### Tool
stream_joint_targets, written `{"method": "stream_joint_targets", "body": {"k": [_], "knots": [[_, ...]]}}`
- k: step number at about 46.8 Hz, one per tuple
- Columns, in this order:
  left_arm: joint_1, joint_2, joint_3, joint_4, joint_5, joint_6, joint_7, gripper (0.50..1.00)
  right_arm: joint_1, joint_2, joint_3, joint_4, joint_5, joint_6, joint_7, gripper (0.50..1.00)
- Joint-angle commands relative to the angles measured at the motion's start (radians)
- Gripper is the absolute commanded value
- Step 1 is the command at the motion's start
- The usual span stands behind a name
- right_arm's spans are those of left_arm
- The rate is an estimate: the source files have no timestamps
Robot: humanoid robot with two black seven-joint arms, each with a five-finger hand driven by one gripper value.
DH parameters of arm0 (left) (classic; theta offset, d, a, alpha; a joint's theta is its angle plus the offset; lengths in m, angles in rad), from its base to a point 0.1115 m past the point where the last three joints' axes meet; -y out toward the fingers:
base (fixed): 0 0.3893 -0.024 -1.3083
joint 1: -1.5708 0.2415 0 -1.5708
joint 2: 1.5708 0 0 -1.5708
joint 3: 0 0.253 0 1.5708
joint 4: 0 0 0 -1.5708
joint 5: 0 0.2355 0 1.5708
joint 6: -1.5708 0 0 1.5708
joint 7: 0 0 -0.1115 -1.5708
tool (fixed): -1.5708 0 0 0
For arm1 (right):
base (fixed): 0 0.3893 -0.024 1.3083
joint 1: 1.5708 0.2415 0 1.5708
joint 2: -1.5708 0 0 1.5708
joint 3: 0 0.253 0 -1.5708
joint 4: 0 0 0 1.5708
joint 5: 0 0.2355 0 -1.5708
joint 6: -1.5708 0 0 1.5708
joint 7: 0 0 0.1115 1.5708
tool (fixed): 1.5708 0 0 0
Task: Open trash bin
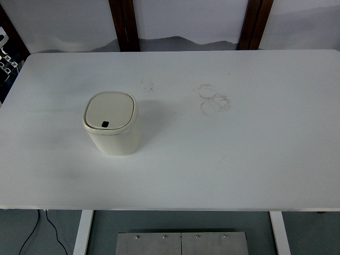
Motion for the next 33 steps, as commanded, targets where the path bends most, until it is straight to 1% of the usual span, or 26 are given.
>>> {"method": "stream_joint_targets", "body": {"k": [1,21,33], "knots": [[-0.001,0.000,-0.001,0.000,0.000,0.000,0.000,1.000,0.000,0.000,0.001,0.000,0.000,-0.001,0.000,0.995],[0.007,-0.002,0.002,0.000,0.009,0.002,0.000,1.000,0.000,0.000,0.001,0.000,0.000,0.000,0.000,0.995],[0.028,-0.002,0.001,0.000,0.009,-0.012,0.000,1.000,0.000,0.000,0.000,0.000,0.000,0.000,0.000,0.995]]}}
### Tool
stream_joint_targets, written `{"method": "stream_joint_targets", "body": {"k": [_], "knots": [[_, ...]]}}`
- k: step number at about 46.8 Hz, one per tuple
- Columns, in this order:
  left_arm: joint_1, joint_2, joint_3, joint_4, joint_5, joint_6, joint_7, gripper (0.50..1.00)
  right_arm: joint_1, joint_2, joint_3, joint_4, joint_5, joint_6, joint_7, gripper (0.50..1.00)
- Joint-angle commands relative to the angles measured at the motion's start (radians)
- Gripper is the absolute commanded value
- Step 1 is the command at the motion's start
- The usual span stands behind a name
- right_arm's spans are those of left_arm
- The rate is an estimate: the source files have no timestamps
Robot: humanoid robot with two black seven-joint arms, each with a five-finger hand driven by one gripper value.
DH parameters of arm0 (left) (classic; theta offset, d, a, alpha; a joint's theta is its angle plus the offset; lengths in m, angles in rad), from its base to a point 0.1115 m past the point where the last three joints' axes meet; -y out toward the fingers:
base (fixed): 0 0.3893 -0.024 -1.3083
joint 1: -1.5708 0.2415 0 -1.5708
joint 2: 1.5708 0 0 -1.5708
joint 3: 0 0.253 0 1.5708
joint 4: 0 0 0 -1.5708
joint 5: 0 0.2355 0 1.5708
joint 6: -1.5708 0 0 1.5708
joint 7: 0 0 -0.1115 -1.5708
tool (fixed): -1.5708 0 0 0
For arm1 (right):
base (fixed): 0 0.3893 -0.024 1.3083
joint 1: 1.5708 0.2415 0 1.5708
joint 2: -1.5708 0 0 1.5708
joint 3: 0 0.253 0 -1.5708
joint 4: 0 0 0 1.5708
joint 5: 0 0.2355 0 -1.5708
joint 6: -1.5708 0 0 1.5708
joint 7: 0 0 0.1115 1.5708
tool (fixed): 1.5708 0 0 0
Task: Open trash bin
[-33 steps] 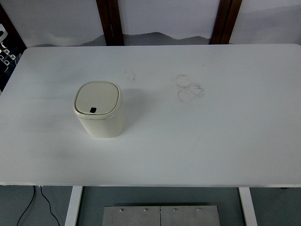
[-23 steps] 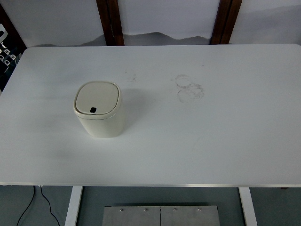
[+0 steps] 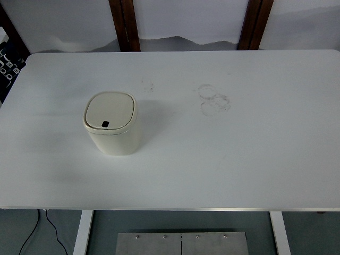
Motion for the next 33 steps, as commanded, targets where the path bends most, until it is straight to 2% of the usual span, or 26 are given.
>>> {"method": "stream_joint_targets", "body": {"k": [1,28,33], "knots": [[0.001,-0.002,-0.001,0.000,-0.002,-0.001,-0.001,1.000,0.000,0.000,0.001,0.000,0.000,0.000,-0.001,0.995],[-0.009,0.011,0.004,-0.017,-0.006,0.036,-0.001,1.000,0.000,0.000,0.000,0.001,-0.001,0.000,0.000,0.995],[-0.008,0.024,0.005,-0.057,-0.006,0.048,0.000,1.000,0.000,0.000,0.000,0.001,0.000,0.000,0.000,0.995]]}}
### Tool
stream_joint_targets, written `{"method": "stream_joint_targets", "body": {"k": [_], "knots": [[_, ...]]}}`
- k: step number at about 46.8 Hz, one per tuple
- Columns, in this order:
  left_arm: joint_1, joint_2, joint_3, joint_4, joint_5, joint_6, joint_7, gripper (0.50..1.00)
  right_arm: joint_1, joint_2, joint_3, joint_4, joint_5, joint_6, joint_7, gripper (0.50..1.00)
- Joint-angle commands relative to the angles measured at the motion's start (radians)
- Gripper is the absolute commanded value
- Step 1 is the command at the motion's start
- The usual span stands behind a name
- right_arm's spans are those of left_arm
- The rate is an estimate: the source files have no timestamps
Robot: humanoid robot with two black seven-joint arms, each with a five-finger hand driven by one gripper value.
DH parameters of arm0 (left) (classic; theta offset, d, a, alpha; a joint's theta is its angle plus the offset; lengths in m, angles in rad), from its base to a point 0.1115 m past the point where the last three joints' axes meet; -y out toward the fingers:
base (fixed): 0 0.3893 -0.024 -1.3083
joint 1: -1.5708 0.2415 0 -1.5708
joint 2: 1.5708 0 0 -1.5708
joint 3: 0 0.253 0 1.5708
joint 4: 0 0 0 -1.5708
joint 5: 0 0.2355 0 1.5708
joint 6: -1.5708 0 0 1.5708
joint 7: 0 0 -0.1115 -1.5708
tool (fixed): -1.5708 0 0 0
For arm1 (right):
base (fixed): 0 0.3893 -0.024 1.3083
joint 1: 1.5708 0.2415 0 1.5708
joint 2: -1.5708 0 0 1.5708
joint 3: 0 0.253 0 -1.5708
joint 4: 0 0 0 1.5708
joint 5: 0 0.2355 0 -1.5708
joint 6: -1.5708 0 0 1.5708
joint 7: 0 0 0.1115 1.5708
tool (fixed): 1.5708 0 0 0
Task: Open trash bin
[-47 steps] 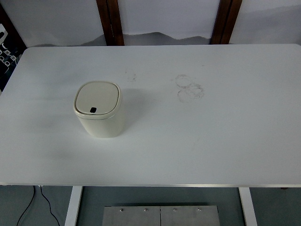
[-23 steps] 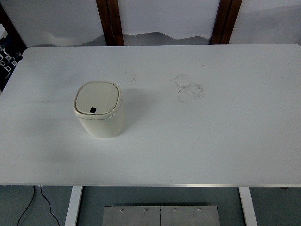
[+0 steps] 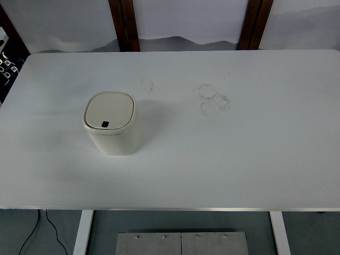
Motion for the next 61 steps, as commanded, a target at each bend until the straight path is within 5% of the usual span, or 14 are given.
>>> {"method": "stream_joint_targets", "body": {"k": [1,25,29,39,49,61], "knots": [[0.003,0.015,0.000,-0.041,0.000,0.025,0.000,1.000,0.000,0.000,0.000,0.000,0.000,0.000,0.000,0.995],[-0.054,0.208,0.011,-0.443,0.005,0.246,0.015,1.000,0.000,0.000,-0.001,0.000,0.000,0.000,0.000,0.995],[-0.086,0.252,0.029,-0.518,0.006,0.275,0.054,1.000,0.000,0.000,-0.001,0.000,0.000,0.000,0.000,0.995],[-0.290,0.305,0.259,-0.594,0.009,0.282,0.123,1.000,0.000,0.000,-0.001,0.000,0.000,0.000,0.000,0.995],[-0.525,0.303,0.543,-0.624,0.011,0.273,0.137,1.000,0.002,0.000,-0.001,0.000,0.000,0.000,0.000,0.995],[-0.698,0.303,0.751,-0.738,0.097,0.269,0.147,1.000,0.002,0.000,0.000,-0.002,0.001,0.000,0.000,0.995]]}}
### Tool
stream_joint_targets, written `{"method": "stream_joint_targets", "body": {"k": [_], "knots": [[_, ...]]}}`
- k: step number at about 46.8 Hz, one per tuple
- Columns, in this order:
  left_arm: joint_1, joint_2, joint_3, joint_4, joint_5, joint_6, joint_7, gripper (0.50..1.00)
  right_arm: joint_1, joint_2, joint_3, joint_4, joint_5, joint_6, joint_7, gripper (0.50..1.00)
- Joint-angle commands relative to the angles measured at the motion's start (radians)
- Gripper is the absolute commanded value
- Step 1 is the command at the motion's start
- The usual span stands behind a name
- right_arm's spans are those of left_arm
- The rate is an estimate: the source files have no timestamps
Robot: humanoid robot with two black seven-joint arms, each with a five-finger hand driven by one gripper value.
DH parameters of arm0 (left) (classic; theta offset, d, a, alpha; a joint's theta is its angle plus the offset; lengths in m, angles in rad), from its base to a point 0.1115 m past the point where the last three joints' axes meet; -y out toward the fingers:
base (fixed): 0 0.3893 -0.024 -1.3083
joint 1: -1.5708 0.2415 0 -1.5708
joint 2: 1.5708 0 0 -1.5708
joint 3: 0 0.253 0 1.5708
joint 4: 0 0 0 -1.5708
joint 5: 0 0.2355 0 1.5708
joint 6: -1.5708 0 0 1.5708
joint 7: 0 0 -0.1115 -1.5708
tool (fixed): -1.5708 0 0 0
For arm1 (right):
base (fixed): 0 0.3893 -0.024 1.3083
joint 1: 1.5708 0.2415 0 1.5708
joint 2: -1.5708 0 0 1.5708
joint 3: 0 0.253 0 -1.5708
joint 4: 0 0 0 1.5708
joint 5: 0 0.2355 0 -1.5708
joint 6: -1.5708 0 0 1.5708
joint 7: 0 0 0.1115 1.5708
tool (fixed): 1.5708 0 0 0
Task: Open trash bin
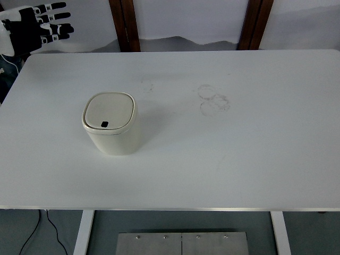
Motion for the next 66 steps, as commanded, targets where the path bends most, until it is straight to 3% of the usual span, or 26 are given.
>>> {"method": "stream_joint_targets", "body": {"k": [1,17,25,32,44,55,66], "knots": [[-0.050,0.002,0.068,-0.033,0.040,-0.010,0.012,1.000,0.000,0.000,0.001,-0.002,0.000,0.000,0.000,0.995],[-0.233,-0.003,0.277,-0.078,0.221,-0.127,0.036,1.000,0.001,0.000,-0.001,0.000,-0.001,0.000,0.000,0.995],[-0.348,-0.017,0.378,-0.150,0.278,-0.150,0.065,1.000,0.003,0.000,-0.001,-0.002,0.000,0.000,0.000,0.995],[-0.502,-0.054,0.513,-0.219,0.324,-0.214,0.076,1.000,0.003,0.000,-0.001,-0.002,0.000,-0.002,0.000,0.995],[-0.708,-0.153,0.663,-0.224,0.361,-0.354,0.078,1.000,0.003,0.000,0.001,0.000,0.000,0.000,0.000,0.995],[-0.780,-0.202,0.743,-0.224,0.411,-0.434,0.078,1.000,0.003,0.000,0.001,-0.002,0.000,0.000,0.000,0.995],[-0.776,-0.230,0.760,-0.224,0.459,-0.434,0.078,1.000,0.003,0.000,0.001,-0.002,0.000,0.000,0.000,0.995]]}}
